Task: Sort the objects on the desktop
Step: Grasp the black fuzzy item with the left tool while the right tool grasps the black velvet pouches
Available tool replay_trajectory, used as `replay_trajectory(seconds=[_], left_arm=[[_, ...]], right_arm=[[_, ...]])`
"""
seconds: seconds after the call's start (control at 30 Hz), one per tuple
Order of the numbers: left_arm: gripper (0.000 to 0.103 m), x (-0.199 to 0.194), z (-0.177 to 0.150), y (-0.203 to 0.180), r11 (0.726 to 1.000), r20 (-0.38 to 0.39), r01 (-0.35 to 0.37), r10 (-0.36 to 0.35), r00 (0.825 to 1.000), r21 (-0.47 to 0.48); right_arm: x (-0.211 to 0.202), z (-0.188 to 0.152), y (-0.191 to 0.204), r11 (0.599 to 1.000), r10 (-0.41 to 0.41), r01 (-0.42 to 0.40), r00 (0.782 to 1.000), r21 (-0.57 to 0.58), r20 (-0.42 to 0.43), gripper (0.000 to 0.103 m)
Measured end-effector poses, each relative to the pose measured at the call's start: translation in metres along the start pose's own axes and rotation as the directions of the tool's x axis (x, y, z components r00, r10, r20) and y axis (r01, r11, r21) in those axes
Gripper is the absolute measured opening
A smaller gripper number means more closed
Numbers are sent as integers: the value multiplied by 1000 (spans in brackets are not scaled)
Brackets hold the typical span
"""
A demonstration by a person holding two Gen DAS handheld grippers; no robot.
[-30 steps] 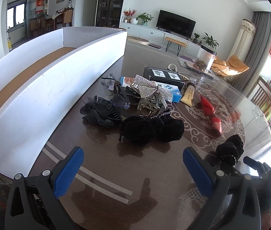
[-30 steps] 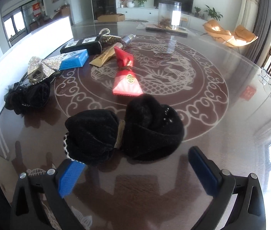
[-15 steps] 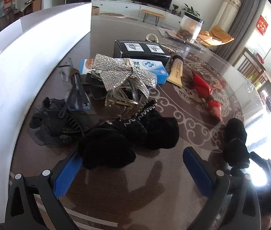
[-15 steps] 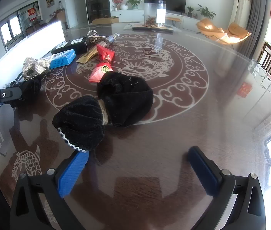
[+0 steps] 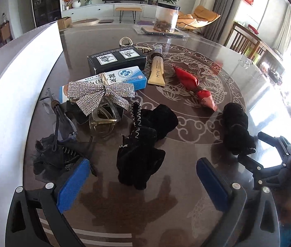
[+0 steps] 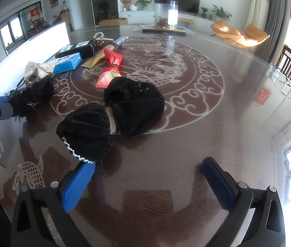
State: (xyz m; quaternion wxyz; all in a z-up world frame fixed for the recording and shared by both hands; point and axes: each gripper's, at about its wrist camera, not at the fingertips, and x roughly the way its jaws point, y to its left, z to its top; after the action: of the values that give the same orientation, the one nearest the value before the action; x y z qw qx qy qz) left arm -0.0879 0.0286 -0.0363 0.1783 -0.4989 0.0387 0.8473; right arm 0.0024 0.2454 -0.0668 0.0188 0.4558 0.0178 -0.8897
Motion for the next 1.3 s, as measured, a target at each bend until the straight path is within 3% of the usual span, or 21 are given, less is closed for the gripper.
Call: replay_trajectory(seconds=[0.1,0.17,0.2,0.23,0.3,0.43,0.5,0.57,0.63,0.83,0.93,1.13,1.3], left_arm=[[103,26,10,-11,1000,-76,-9,8,997,-7],[67,33,8,-17,1000,-75,5,-7,997,-21],[59,31,6,-19,999,-45,-27,27,999,-19],[33,30,3,-20,1000,-33,-8,7,999,-30],[33,23,-4,-16,996,-24,40,-42,999,-83],[33,-1,-34,-11,989,16,14,-12,1000,-145],[32,-14,-48,-6,985,33,-6,12,999,-175],[33,-28,-55,-1,978,75,9,7,997,-209],[32,-33,-59,2,972,110,5,21,994,-235],[33,-34,-58,0,971,122,-18,48,991,-238],[33,-49,-67,5,965,156,1,41,987,-262],[32,-97,-80,30,944,234,47,33,972,-327],[33,-153,-66,85,915,311,35,100,945,-402]], right_arm=[[0,0,0,1000,0,0,1000,0,0,103],[0,0,0,1000,0,0,1000,0,0,103],[0,0,0,1000,0,0,1000,0,0,103],[0,0,0,1000,0,0,1000,0,0,103],[0,0,0,1000,0,0,1000,0,0,103],[-3,-1,-4,999,37,-38,999,20,11,103],[-12,-4,-14,987,127,-127,992,96,8,103],[-23,-5,-23,942,264,-262,964,208,19,103],[-27,6,-16,921,320,-317,947,225,22,103],[22,52,13,966,181,-158,979,202,-99,102],[21,55,24,990,102,-95,992,101,-69,51],[-12,37,8,982,166,-162,986,96,-33,46],[-54,71,46,965,263,-262,964,-28,36,46]])
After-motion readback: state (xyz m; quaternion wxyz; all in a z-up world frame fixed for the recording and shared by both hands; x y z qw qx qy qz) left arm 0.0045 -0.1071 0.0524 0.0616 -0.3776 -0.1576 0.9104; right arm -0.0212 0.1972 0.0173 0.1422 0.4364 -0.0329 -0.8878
